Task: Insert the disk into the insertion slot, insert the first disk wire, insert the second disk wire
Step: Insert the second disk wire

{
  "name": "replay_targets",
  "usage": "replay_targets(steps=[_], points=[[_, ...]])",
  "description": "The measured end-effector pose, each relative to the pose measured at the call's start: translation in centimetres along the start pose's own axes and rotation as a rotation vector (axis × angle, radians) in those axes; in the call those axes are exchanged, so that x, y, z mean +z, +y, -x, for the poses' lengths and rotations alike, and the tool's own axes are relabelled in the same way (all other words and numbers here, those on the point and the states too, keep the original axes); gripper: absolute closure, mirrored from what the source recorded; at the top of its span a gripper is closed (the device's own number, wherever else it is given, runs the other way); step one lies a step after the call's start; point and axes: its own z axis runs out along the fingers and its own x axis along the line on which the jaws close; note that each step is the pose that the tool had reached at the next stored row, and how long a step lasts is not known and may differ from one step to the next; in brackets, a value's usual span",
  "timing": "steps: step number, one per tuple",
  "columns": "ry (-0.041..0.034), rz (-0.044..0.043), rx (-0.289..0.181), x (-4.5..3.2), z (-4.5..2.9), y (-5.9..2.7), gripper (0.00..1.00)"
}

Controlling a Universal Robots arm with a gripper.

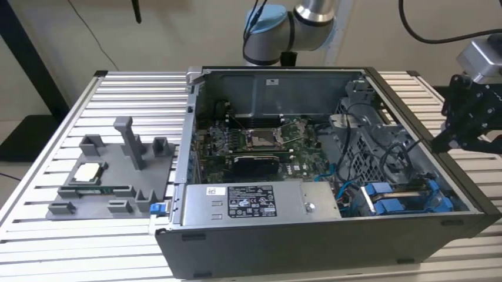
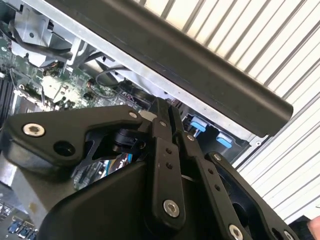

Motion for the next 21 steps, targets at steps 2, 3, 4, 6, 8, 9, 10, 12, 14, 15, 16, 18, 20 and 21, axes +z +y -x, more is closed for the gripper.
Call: replay_targets(steps=[2,3,4,6,8,9,10,12,14,15,16,18,20,21], points=[[-0.0002,0.0001,0.000,-0.18,0.04,0.25,0.84],[-0.0003,0.0000,0.000,-0.19,0.04,0.46,0.84],[-0.0001,-0.0002,0.000,-0.20,0.03,0.71,0.84],[0.0000,-0.0011,-0.001,-0.21,0.01,1.36,0.84],[0.0000,-0.0017,-0.001,-0.25,0.00,2.09,0.84],[-0.0001,-0.0019,-0.001,-0.29,-0.01,2.44,0.84],[-0.0001,-0.0021,-0.001,-0.35,-0.01,2.81,0.84],[-0.0002,-0.0029,-0.001,-0.39,-0.02,3.56,0.84],[-0.0002,-0.0046,-0.001,-0.40,-0.05,4.36,0.84],[-0.0002,-0.0054,-0.001,-0.40,-0.06,4.69,0.84],[-0.0003,-0.0062,-0.002,-0.39,-0.08,5.05,0.84],[-0.0003,-0.0080,-0.002,-0.38,-0.10,5.72,0.84],[0.0006,-0.0109,-0.003,-0.37,-0.12,6.19,0.84],[0.0032,-0.0124,-0.003,-0.37,-0.13,6.32,0.84]])
